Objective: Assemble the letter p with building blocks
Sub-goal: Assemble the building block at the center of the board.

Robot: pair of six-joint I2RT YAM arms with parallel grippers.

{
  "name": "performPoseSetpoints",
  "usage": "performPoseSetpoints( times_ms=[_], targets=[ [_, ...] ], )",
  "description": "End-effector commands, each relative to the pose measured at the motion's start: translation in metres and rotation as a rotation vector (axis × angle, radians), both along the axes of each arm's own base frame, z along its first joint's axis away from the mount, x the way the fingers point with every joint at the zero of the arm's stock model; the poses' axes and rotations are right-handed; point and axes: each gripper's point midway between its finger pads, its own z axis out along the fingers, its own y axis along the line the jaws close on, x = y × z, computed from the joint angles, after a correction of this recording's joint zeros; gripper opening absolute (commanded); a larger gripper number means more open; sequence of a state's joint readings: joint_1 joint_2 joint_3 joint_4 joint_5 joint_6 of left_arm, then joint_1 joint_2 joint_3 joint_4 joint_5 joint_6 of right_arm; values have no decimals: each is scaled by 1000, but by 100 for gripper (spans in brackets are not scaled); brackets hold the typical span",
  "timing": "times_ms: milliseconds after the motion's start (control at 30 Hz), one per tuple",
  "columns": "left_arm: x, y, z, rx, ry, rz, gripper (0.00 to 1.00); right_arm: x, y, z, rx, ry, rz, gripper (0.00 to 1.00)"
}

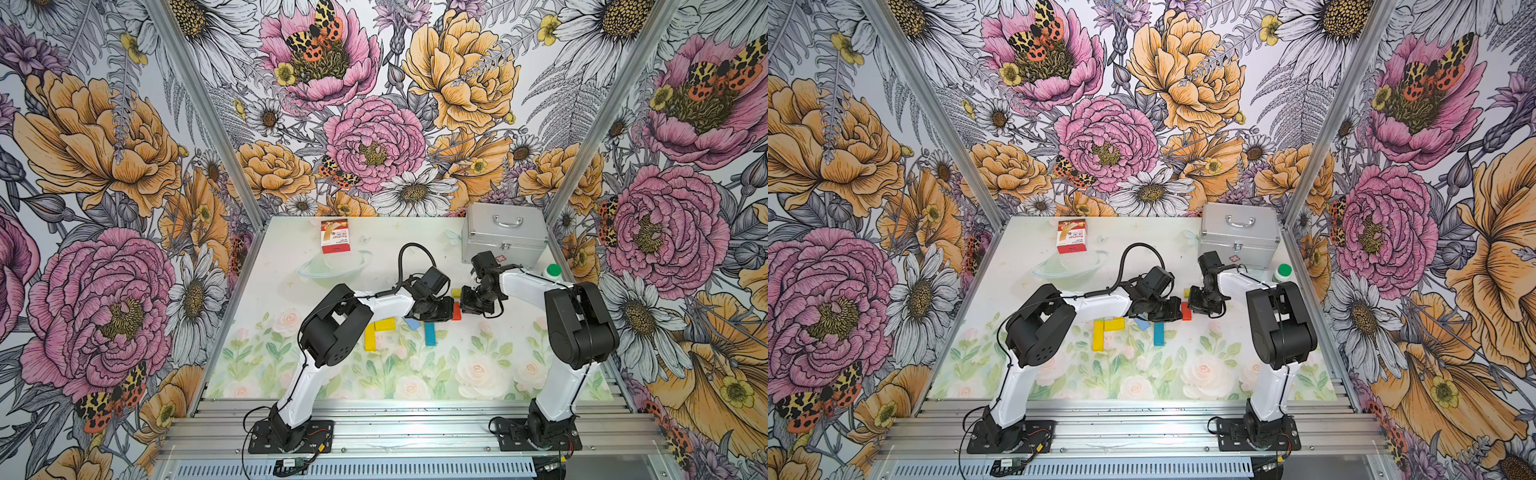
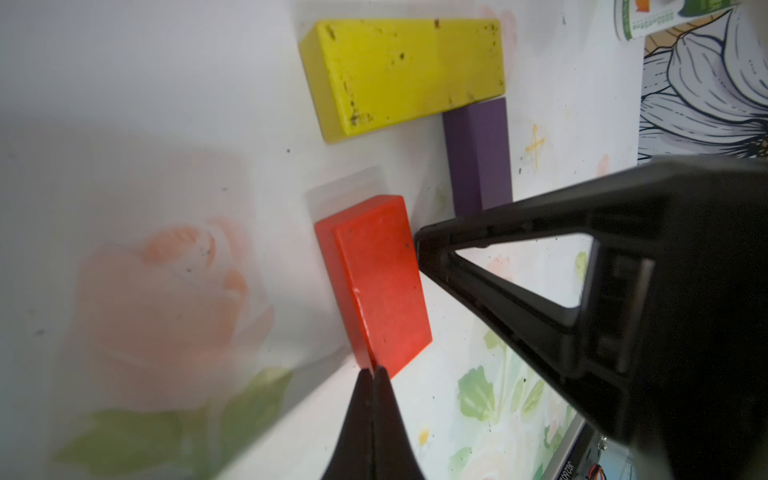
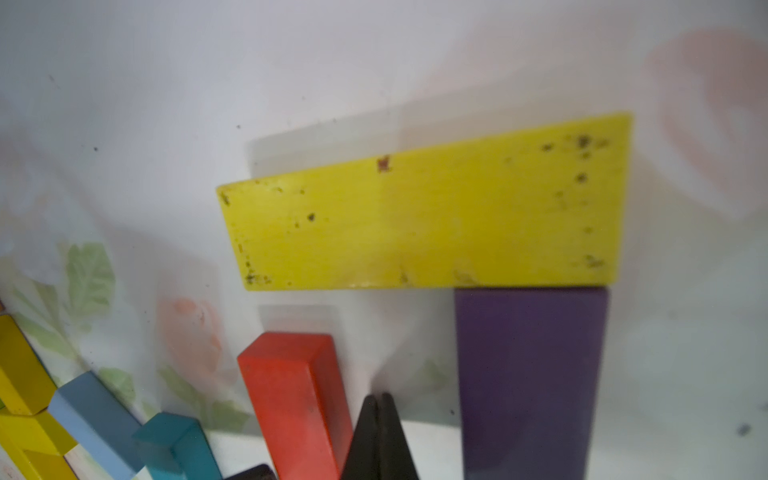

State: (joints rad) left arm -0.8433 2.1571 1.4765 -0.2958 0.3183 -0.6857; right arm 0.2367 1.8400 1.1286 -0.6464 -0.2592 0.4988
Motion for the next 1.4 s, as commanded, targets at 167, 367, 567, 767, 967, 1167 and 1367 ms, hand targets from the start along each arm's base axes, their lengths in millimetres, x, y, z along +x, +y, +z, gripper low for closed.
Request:
performPoseSetpoints(
  times_ms=[167,367,567,767,967,1167,1367],
  targets=[
    [5,0,1,3,16,16,0,-4,0,-12,-12,34,27,0],
    [7,2,-5,11,27,15,0,-5,1,-13,-6,39,30,0],
    [14,-1,-10,9,27,23,0,-4,1,-13,-8,36,32,0],
    [19,-2,-15,9,37,30,0,-1,3,-14,-1,39,36,0],
    [26,0,-20,9,45,46,0,0,2,-18,-6,45,35,0],
    [31,-1,-19,1,45,48,0,2,-1,-20,-11,48,25,0],
    [26,-6,-21,-3,52,33,0,4,-5,-20,-13,48,14,0]
  ],
)
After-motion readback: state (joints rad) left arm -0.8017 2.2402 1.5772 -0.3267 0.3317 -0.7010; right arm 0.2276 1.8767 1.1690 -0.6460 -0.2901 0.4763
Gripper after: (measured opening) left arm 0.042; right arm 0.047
